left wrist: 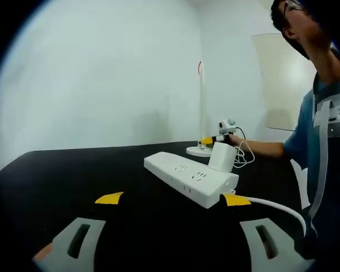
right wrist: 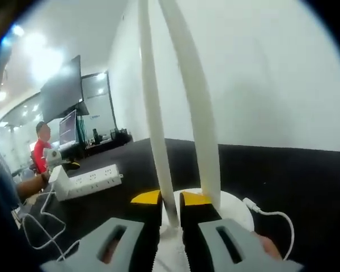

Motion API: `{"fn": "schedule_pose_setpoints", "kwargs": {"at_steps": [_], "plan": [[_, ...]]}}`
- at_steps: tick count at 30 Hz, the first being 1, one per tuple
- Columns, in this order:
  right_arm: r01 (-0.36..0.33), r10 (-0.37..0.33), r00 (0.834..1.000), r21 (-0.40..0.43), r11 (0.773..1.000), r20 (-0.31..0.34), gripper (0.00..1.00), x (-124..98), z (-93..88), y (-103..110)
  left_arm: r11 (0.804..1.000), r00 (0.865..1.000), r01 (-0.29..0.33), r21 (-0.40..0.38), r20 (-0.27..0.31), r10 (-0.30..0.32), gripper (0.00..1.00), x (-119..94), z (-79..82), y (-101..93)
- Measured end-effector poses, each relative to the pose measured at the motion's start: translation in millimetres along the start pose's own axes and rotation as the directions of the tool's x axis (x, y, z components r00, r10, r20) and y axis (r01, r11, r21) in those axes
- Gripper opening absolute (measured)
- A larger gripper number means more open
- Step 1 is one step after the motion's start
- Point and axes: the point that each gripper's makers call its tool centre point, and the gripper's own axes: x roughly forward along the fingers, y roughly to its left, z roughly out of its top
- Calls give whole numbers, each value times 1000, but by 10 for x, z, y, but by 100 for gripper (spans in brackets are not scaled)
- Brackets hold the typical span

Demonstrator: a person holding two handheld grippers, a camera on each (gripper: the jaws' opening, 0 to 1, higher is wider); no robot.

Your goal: Insert the desk lamp plug into the socket, turn on the power strip switch, turn on the lamp switch, then turn off the lamp switch, turn off the power strip switch, and remove the plug from the socket.

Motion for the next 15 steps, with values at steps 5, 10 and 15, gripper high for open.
{"fn": "schedule_pose_setpoints", "kwargs": {"at_steps": [5,10,15], "plan": [[3,-3,1000,2,1000,4,12,1,0,16,1000,1000,1,0,0,-1,63,-3,-9,12],[21,-21,1000,-11,1000,0,12,4,4,-39,1000,1000,1,1,-1,-1,63,-6,-17,14],[45,-45,999,-47,998,-2,12,7,10,-98,1000,1000,-4,-10,-19,4,62,14,-51,22]]}}
